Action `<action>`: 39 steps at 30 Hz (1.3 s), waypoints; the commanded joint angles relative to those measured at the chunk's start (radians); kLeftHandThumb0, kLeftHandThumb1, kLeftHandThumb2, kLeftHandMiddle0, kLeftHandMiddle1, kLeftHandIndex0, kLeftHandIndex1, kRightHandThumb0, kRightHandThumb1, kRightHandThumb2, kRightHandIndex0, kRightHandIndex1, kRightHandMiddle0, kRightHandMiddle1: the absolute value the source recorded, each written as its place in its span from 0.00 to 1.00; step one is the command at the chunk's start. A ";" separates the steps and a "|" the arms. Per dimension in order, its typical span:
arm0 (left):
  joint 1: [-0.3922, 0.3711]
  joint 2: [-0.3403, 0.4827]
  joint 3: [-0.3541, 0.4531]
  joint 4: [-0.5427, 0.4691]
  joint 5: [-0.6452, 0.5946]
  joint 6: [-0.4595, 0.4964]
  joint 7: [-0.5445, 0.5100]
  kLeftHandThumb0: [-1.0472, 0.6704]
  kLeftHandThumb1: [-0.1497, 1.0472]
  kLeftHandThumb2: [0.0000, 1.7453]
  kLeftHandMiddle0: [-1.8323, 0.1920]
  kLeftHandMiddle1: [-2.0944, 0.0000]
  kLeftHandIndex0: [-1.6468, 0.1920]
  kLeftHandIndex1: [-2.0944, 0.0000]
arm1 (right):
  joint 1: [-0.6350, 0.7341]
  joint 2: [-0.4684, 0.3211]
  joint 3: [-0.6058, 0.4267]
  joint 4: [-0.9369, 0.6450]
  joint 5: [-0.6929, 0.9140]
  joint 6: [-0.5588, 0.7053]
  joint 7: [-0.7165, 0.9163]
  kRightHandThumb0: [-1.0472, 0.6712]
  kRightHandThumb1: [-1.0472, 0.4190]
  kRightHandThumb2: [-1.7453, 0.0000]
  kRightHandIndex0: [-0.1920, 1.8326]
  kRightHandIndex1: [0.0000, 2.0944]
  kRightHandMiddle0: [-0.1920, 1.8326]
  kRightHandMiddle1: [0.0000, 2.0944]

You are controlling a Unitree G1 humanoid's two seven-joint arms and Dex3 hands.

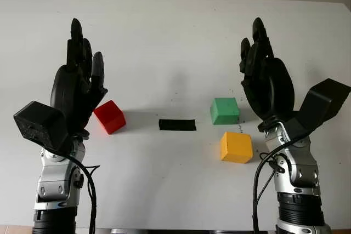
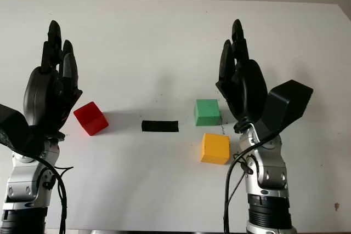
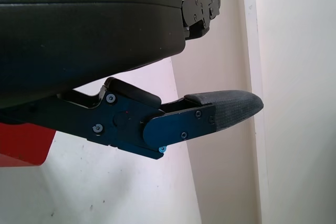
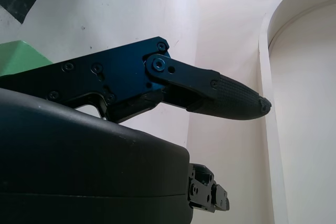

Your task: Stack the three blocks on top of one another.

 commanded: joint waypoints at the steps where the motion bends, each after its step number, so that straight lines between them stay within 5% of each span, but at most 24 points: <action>1: 0.008 0.007 0.001 -0.024 0.004 0.004 0.002 0.17 1.00 0.35 1.00 1.00 1.00 1.00 | 0.005 -0.005 -0.001 -0.014 0.003 -0.004 -0.003 0.15 0.00 0.58 0.00 0.00 0.00 0.00; 17: -0.013 0.020 0.017 -0.004 0.009 -0.002 -0.009 0.18 1.00 0.35 0.99 0.99 1.00 1.00 | 0.002 0.000 -0.007 -0.021 0.025 0.003 -0.013 0.17 0.00 0.57 0.00 0.00 0.00 0.00; 21: -0.024 0.083 0.042 -0.024 0.055 -0.016 -0.004 0.20 1.00 0.30 0.83 0.95 0.84 0.94 | 0.003 -0.004 -0.005 -0.035 0.029 0.006 -0.020 0.16 0.00 0.58 0.00 0.00 0.00 0.00; 25: -0.065 0.305 0.059 -0.032 0.158 -0.018 -0.110 0.15 1.00 0.25 0.79 0.96 0.77 0.92 | 0.005 -0.011 -0.006 -0.048 0.022 0.005 -0.024 0.15 0.00 0.58 0.00 0.00 0.00 0.00; 29: -0.104 0.495 0.076 -0.062 0.138 0.060 -0.287 0.14 0.99 0.10 0.86 0.98 0.74 0.94 | 0.003 -0.017 -0.012 -0.045 0.021 -0.006 -0.021 0.16 0.00 0.57 0.00 0.00 0.00 0.00; 39: -0.180 0.805 -0.007 -0.103 0.267 0.065 -0.553 0.22 0.76 0.01 0.88 0.98 0.68 0.97 | 0.003 -0.030 -0.019 -0.055 0.034 0.017 -0.015 0.17 0.00 0.57 0.00 0.00 0.00 0.00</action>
